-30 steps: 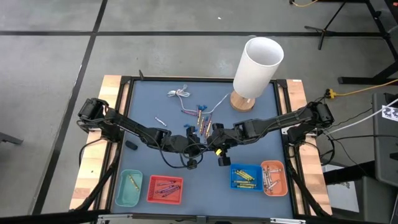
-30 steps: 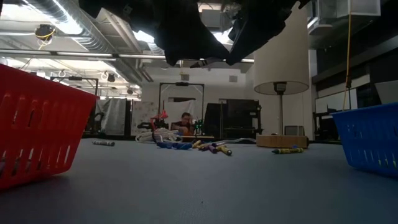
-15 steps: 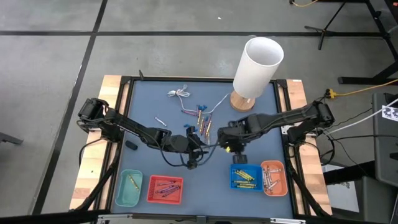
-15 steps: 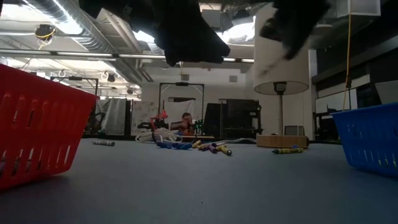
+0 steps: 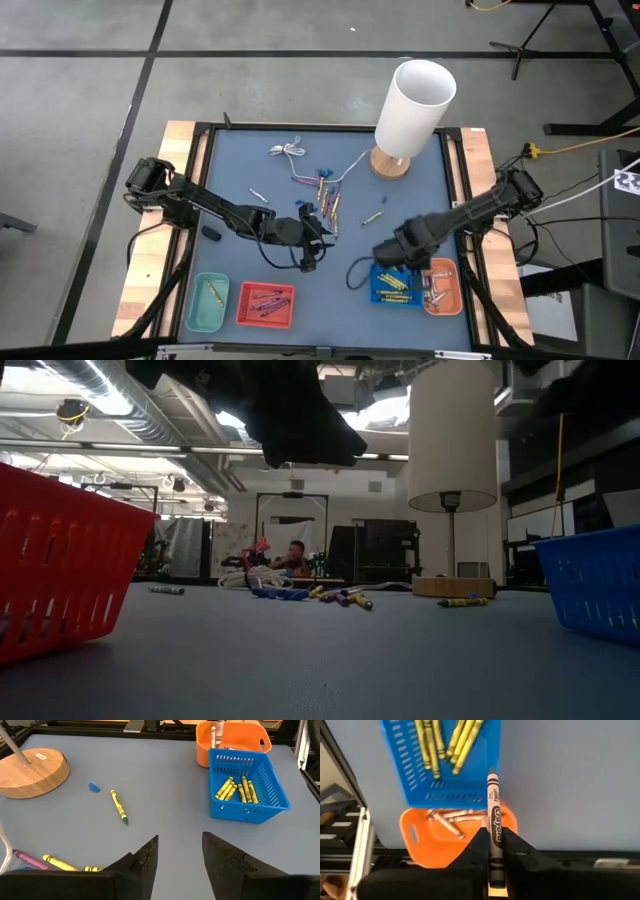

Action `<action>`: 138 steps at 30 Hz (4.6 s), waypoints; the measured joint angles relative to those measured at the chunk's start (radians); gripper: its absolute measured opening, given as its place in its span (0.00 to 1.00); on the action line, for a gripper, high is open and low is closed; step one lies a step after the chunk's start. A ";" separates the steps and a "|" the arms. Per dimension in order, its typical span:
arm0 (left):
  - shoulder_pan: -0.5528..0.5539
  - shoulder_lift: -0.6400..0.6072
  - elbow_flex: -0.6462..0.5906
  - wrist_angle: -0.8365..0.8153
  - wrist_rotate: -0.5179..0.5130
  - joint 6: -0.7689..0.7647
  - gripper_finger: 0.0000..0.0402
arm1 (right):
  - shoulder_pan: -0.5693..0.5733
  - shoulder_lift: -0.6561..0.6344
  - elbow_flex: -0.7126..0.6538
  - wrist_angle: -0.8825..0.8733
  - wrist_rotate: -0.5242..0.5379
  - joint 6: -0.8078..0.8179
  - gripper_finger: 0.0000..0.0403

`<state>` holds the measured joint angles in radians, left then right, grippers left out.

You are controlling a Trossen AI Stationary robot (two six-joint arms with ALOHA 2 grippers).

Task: Sort crayons
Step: Put the gray into the orange bin, then put the gray crayon into the orange bin

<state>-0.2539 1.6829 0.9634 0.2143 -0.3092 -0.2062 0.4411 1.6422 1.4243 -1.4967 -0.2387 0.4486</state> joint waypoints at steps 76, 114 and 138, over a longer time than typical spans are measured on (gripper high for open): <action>0.722 0.006 -0.001 -1.138 0.271 0.846 0.34 | 0.297 -0.033 -0.001 0.189 0.542 0.257 0.38; 0.562 0.083 0.000 -1.145 0.147 0.801 0.01 | 0.291 -0.033 -0.001 0.251 0.545 0.232 0.38; 0.377 0.072 0.306 -0.772 0.454 0.626 0.00 | 0.291 -0.033 -0.001 0.329 0.881 0.118 0.38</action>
<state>0.1232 1.7550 1.2698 -0.5582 0.1448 0.4198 0.7326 1.6093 1.4231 -1.1679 0.6422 0.5663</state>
